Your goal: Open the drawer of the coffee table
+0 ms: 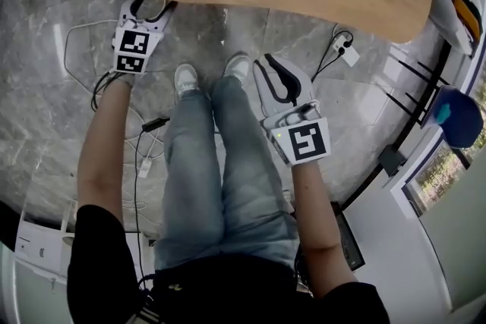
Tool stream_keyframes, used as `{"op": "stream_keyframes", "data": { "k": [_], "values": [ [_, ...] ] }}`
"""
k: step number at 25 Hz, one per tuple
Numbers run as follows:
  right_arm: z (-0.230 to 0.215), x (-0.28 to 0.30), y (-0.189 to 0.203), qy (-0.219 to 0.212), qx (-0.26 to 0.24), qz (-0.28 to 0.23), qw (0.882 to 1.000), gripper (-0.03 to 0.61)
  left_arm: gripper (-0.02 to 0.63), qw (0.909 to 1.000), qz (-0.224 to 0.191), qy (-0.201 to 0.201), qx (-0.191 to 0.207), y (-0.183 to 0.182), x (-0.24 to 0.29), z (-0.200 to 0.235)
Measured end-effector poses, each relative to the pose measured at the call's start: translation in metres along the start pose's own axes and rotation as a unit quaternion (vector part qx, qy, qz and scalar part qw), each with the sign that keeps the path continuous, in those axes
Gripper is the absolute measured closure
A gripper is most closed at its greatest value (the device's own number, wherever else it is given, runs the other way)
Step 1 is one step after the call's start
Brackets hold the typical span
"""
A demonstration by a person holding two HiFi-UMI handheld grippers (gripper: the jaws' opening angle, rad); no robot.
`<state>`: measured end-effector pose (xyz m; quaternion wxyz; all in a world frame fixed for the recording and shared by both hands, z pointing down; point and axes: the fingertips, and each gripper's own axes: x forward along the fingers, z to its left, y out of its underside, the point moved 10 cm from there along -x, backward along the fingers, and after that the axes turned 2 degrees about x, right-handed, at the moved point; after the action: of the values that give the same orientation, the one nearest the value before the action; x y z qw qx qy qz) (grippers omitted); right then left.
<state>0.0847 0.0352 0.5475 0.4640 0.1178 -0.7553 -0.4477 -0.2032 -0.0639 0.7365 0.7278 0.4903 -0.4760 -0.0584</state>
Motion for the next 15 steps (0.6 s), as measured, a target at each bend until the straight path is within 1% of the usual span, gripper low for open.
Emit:
{"op": "stream_keyframes", "data": {
  "k": [3, 6, 10, 13, 15],
  "values": [
    [-0.007, 0.002, 0.015, 0.005, 0.005, 0.008, 1.0, 0.502, 0.332, 0.9998, -0.018, -0.01, -0.009, 0.004, 0.016, 0.005],
    [-0.011, 0.003, 0.02, 0.004, 0.004, 0.02, 1.0, 0.502, 0.333, 0.9995, -0.03, -0.009, -0.002, 0.0, 0.027, 0.009],
    [-0.019, 0.006, 0.022, 0.014, 0.003, 0.022, 1.0, 0.502, 0.334, 0.999, -0.037, 0.005, 0.025, -0.001, 0.031, 0.013],
    [-0.019, 0.007, 0.022, 0.007, 0.001, 0.039, 0.999, 0.502, 0.363, 0.9979, -0.032, 0.017, 0.054, -0.002, 0.029, 0.016],
    [-0.019, 0.009, 0.021, 0.006, -0.001, 0.039, 0.999, 0.502, 0.383, 0.9966, -0.029, 0.026, 0.072, -0.003, 0.028, 0.018]
  ]
}}
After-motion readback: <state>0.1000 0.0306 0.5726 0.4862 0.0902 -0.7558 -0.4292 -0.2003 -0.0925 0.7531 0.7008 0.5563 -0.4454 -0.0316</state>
